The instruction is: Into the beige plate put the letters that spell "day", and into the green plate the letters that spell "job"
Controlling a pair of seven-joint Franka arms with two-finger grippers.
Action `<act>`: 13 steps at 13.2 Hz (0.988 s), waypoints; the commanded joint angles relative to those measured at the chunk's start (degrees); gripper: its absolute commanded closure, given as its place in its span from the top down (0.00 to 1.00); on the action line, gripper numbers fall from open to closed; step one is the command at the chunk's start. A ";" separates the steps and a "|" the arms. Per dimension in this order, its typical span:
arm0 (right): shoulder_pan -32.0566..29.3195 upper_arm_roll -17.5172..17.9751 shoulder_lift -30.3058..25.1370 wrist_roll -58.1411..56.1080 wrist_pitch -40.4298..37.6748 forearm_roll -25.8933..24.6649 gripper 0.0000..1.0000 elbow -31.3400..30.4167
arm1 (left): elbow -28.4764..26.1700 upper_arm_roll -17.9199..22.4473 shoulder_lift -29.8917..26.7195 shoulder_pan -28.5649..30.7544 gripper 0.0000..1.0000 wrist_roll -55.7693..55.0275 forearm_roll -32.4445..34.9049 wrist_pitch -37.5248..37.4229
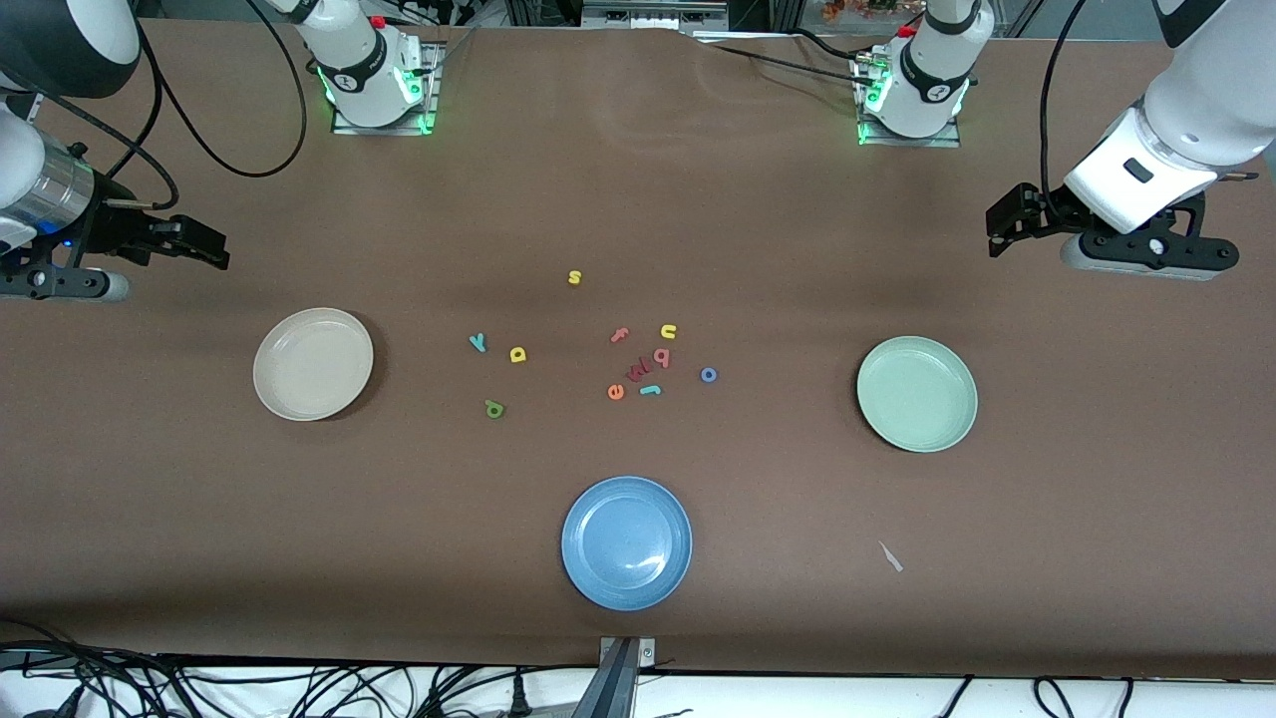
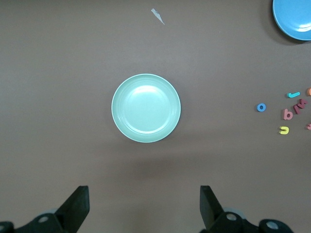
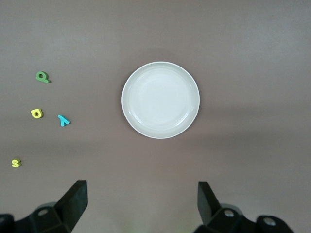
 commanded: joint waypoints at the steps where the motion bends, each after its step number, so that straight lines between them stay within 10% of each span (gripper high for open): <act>1: -0.07 -0.02 -0.06 0.00 -1.00 0.95 1.00 0.87 | 1.70 -0.16 0.67 -0.09 1.00 0.22 0.58 -1.41; 13: -0.07 -0.02 0.03 0.09 -1.09 1.03 1.00 0.87 | 3.46 -0.16 2.43 -0.70 1.00 -0.84 0.31 -1.94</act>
